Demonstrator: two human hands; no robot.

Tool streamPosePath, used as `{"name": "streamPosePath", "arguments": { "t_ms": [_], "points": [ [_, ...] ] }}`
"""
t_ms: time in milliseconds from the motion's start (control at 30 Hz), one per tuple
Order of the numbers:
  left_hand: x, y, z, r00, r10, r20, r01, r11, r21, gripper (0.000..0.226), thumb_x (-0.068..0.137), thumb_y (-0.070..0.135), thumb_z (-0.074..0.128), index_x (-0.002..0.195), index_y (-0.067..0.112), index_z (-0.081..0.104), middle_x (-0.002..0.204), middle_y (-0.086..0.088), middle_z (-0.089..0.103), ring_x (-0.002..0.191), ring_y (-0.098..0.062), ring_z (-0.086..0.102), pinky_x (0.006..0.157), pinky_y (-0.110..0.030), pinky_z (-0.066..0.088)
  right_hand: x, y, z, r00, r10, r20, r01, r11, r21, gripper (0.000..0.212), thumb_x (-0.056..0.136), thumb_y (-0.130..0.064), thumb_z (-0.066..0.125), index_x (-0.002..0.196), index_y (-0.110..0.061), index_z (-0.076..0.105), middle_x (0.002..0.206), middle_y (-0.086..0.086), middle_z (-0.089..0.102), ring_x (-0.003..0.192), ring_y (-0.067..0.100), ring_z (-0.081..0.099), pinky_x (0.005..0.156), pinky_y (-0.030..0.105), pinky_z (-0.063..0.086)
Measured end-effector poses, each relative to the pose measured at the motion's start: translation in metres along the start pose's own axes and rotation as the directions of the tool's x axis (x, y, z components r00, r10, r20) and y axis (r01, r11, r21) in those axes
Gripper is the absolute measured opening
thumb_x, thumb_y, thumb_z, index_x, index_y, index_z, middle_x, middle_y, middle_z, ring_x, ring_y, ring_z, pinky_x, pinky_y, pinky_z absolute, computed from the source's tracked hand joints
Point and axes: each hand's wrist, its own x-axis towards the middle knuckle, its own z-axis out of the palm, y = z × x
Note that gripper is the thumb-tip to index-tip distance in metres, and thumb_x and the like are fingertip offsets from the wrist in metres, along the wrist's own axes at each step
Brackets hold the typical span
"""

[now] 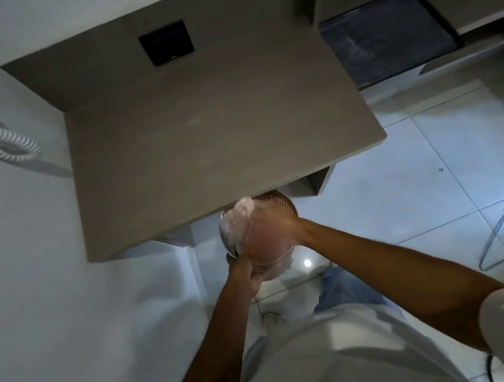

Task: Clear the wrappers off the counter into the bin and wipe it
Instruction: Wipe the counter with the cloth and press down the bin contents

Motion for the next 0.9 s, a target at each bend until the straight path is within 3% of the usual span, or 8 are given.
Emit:
{"name": "streamPosePath", "arguments": {
  "t_ms": [133,267,400,467,567,667,767,900],
  "points": [
    [0.001,-0.009,0.026,1.0,-0.016,0.004,0.016,0.999,-0.031,0.061,0.107,0.008,0.05,0.161,0.017,0.024,0.163,-0.026,0.028,0.142,-0.057,0.039,0.105,-0.071,0.048,0.009,-0.033,-0.059,0.984,0.175,0.018,-0.149,0.78,0.608,0.033,0.106,-0.029,0.043,0.115,-0.002,0.061,0.096,0.021,0.077,0.086,0.037,0.076,0.075,0.045,0.062],
    [-0.005,-0.016,0.06,0.999,-0.032,0.043,0.034,0.998,-0.05,0.058,0.105,0.013,0.057,0.157,0.019,0.032,0.159,-0.023,0.036,0.144,-0.052,0.039,0.107,-0.07,0.047,0.026,-0.09,-0.133,1.0,0.011,0.021,-0.023,0.59,0.807,0.077,0.102,-0.064,0.032,0.144,-0.003,0.05,0.133,0.029,0.064,0.12,0.046,0.061,0.107,0.06,0.046],
    [-0.004,-0.032,0.094,0.999,-0.002,0.041,0.001,1.0,0.011,0.064,0.099,-0.008,0.053,0.155,0.013,0.034,0.159,-0.023,0.038,0.143,-0.05,0.041,0.101,-0.067,0.054,0.037,-0.13,-0.189,0.966,0.006,-0.259,0.108,0.898,0.426,0.063,0.108,-0.052,0.028,0.136,-0.006,0.06,0.132,0.023,0.067,0.117,0.035,0.066,0.106,0.046,0.051],
    [-0.004,-0.041,0.111,0.999,-0.005,0.044,0.004,0.999,0.033,0.061,0.098,-0.013,0.046,0.154,0.011,0.038,0.158,-0.024,0.039,0.142,-0.05,0.041,0.103,-0.066,0.053,0.035,-0.125,-0.212,0.8,-0.112,-0.59,0.174,0.983,0.05,0.048,0.108,-0.038,0.034,0.127,-0.006,0.064,0.126,0.016,0.07,0.111,0.027,0.067,0.091,0.032,0.056],
    [0.003,-0.056,0.126,1.0,-0.027,0.013,0.027,0.999,-0.017,0.055,0.101,-0.004,0.048,0.152,0.016,0.041,0.154,-0.024,0.042,0.14,-0.051,0.045,0.109,-0.068,0.047,0.01,-0.082,-0.231,0.566,-0.483,-0.667,0.188,0.864,-0.466,0.027,0.105,-0.027,0.043,0.111,-0.013,0.065,0.107,0.003,0.071,0.096,0.015,0.064,0.083,0.029,0.055],
    [0.02,-0.07,0.139,1.0,-0.027,0.003,0.027,0.999,-0.034,0.047,0.106,0.013,0.053,0.151,0.018,0.041,0.152,-0.023,0.048,0.134,-0.05,0.053,0.11,-0.065,0.048,-0.012,-0.013,-0.239,0.637,-0.68,-0.364,0.276,0.642,-0.716,0.011,0.101,-0.014,0.055,0.103,-0.011,0.065,0.095,-0.004,0.067,0.081,0.001,0.055,0.071,0.016,0.052],
    [0.045,-0.082,0.149,0.999,0.032,-0.001,-0.033,0.998,-0.046,0.048,0.107,0.016,0.052,0.153,0.02,0.037,0.153,-0.023,0.049,0.129,-0.046,0.059,0.106,-0.06,0.052,0.002,0.044,-0.248,0.916,-0.225,-0.331,-0.038,0.774,-0.632,0.037,0.096,-0.027,0.064,0.129,-0.011,0.058,0.121,0.002,0.064,0.103,0.017,0.064,0.09,0.039,0.06],
    [0.103,-0.091,0.157,1.0,0.014,-0.005,-0.014,0.997,-0.074,0.066,0.098,-0.009,0.048,0.154,0.026,0.037,0.155,-0.016,0.048,0.133,-0.047,0.056,0.093,-0.064,0.059,0.071,0.089,-0.256,0.866,0.385,-0.319,-0.49,0.783,-0.383,0.048,0.094,-0.031,0.064,0.133,-0.005,0.053,0.127,0.012,0.067,0.106,0.03,0.07,0.094,0.044,0.061]
  ]
}}
